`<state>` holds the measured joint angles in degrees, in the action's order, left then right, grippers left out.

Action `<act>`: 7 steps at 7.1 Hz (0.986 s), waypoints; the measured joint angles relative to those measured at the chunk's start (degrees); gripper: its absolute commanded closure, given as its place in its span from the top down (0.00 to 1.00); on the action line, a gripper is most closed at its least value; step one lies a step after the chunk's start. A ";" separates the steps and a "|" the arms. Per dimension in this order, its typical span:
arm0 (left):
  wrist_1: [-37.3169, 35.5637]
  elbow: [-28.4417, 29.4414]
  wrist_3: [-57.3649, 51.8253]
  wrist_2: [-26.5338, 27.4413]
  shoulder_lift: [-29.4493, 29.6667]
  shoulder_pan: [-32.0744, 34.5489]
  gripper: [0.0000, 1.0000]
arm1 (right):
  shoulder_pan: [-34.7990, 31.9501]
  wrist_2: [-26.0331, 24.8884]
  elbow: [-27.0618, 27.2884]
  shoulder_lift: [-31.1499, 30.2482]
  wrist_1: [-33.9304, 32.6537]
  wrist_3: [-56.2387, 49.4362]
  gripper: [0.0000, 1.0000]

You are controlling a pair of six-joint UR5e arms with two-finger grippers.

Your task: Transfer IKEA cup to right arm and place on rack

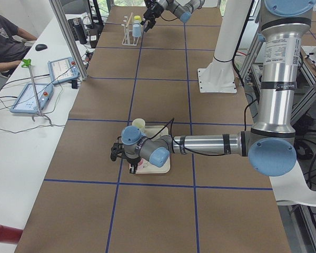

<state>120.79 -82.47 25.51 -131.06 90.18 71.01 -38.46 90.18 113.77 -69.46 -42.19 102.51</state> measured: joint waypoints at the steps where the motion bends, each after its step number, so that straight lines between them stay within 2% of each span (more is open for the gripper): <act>1: -0.55 -1.60 -0.11 -1.42 -0.75 0.99 0.00 | 0.02 -0.02 -0.02 0.07 0.00 0.04 1.00; 2: -2.66 -3.49 -0.12 -4.03 -1.23 4.20 0.00 | 0.04 -0.06 -0.03 0.19 0.00 0.07 1.00; 4: -14.52 -9.26 0.72 -7.38 0.58 13.36 0.00 | 0.08 -0.08 -0.03 0.51 0.00 0.18 1.00; 5: -19.55 -11.71 3.44 -7.58 2.96 16.42 0.00 | 0.16 -0.09 -0.04 0.73 0.00 0.30 1.00; 7: -20.77 -15.39 17.64 -4.91 7.18 18.08 0.00 | 0.37 -0.07 -0.04 1.02 0.00 0.49 1.00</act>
<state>100.02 -97.86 43.15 -135.97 97.36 89.09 -38.08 90.11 113.73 -68.44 -42.19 103.00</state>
